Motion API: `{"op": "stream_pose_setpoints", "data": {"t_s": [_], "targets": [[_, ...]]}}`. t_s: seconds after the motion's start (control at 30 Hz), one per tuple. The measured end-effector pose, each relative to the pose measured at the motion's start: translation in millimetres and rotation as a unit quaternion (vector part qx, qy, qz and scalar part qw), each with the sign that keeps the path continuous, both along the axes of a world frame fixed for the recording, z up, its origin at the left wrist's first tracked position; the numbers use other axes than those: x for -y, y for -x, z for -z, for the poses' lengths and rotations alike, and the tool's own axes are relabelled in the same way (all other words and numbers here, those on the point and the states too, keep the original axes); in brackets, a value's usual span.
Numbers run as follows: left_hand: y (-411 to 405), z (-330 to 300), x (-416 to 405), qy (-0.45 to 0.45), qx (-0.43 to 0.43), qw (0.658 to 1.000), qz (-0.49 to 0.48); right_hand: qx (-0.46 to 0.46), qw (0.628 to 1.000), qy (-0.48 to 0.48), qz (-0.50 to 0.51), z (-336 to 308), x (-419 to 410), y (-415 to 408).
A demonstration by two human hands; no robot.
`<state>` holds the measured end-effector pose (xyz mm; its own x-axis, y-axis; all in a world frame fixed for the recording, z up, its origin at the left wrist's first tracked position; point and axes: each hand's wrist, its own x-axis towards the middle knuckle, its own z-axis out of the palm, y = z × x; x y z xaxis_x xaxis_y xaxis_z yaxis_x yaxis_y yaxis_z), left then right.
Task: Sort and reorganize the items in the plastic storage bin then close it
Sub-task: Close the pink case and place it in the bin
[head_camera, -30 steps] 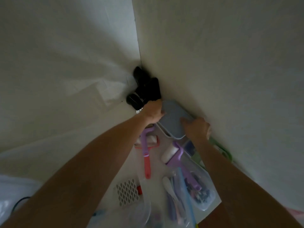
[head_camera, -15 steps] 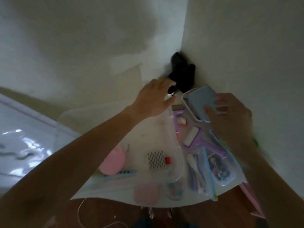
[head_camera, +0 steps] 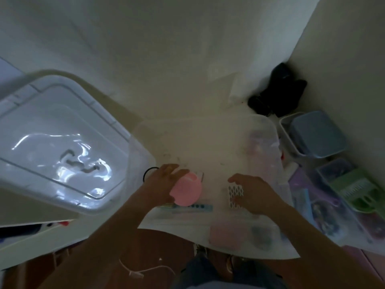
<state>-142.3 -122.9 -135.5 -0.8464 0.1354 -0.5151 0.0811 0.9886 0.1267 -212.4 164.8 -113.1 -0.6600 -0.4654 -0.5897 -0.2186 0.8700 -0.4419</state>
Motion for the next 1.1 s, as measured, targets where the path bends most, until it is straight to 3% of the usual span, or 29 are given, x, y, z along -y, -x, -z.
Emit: {"op": "stream_pose_setpoints", "data": {"t_s": [0.1, 0.17, 0.33, 0.47, 0.6, 0.73, 0.8, 0.9, 1.0, 1.1], "targets": [[20, 28, 2, 0.067, 0.014, 0.99, 0.126, 0.017, 0.994, -0.086, -0.063, 36, 15, 27], [34, 37, 1, 0.076, 0.043, 0.985, 0.152, 0.05, 0.987, -0.125, -0.092, 60, 16, 37], [58, 47, 7, 0.027, 0.004, 0.996, 0.081, -0.006, 0.971, -0.187, -0.146, 92, 13, 38], [70, 51, 1, -0.021, -0.025, 0.999, -0.021, -0.031, 0.98, -0.179, -0.078, 105, 13, 35], [76, 52, -6, -0.062, -0.04, 0.996, -0.051, -0.071, 0.99, -0.11, -0.058, 102, 25, 47], [74, 41, 6, -0.015, -0.024, 0.998, -0.055, -0.111, 0.992, -0.051, -0.01, 103, 44, 56], [63, 29, 23, 0.05, -0.029, 0.998, -0.016, -0.096, 0.992, -0.078, 0.013, 102, 50, 55], [41, 21, 41, 0.133, 0.018, 0.99, 0.041, -0.003, 0.988, -0.154, 0.019, 103, 54, 48], [39, 21, 40, 0.108, 0.051, 0.993, 0.006, 0.014, 0.979, -0.201, -0.021, 107, 56, 40], [51, 18, 43, 0.082, 0.014, 0.996, -0.013, -0.045, 0.982, -0.169, 0.071, 105, 60, 48]]}}
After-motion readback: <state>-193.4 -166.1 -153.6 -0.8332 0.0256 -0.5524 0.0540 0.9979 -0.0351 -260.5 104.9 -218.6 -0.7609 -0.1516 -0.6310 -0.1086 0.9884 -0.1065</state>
